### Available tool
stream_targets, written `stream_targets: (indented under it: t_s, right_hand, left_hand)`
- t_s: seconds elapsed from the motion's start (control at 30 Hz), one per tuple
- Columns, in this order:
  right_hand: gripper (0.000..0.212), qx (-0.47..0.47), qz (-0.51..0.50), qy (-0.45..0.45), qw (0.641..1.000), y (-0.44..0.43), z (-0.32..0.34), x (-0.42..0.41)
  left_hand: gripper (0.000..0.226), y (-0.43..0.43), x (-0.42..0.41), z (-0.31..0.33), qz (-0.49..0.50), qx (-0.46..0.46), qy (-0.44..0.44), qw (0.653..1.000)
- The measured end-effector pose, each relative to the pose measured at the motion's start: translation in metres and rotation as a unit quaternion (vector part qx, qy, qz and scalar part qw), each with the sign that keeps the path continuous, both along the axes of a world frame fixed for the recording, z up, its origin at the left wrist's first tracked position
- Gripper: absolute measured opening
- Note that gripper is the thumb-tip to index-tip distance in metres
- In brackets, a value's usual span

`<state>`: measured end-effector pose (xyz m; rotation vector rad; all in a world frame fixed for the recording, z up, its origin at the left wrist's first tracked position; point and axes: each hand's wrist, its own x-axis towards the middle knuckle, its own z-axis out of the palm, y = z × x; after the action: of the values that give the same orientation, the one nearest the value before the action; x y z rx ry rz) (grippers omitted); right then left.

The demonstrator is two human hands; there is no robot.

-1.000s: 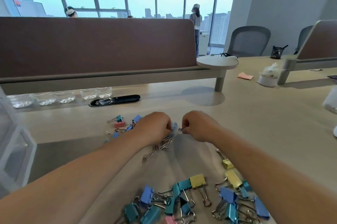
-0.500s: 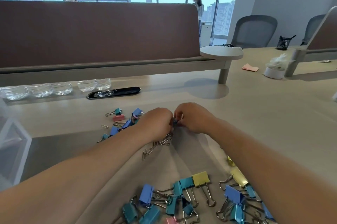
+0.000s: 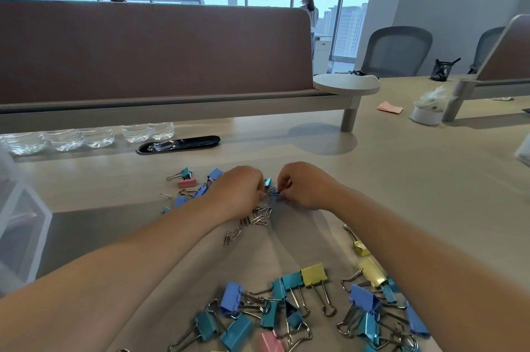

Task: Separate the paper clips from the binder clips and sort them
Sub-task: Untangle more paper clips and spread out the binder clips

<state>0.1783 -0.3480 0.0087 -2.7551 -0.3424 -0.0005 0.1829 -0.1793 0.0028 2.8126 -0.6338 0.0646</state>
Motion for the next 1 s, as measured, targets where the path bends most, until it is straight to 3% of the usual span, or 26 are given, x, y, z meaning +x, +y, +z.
stream_targets:
  t_s: [0.13, 0.47, 0.63, 0.87, 1.0]
  right_hand:
    - [0.013, 0.029, 0.004, -0.003, 1.0, 0.004, -0.003, 0.004]
    - [0.003, -0.005, 0.003, 0.0, 1.0, 0.0, -0.007, -0.002]
    - [0.008, 0.0, -0.006, 0.005, 1.0, -0.005, -0.002, -0.012]
    - [0.006, 0.016, -0.059, -0.018, 0.998, -0.009, 0.001, -0.012]
    - [0.01, 0.013, -0.067, -0.006, 0.998, -0.008, 0.0, -0.013]
  left_hand:
    - [0.008, 0.005, -0.001, 0.003, 0.011, -0.019, -0.001, 1.0]
    - [0.006, 0.006, -0.006, 0.006, 0.014, -0.051, 0.011, 0.999]
    - [0.005, 0.004, -0.011, 0.005, 0.007, -0.052, 0.01, 0.999]
    - [0.03, -0.005, -0.006, 0.004, -0.017, 0.005, 0.013, 1.0]
    - [0.033, -0.009, -0.004, -0.005, -0.048, 0.04, -0.001, 0.998]
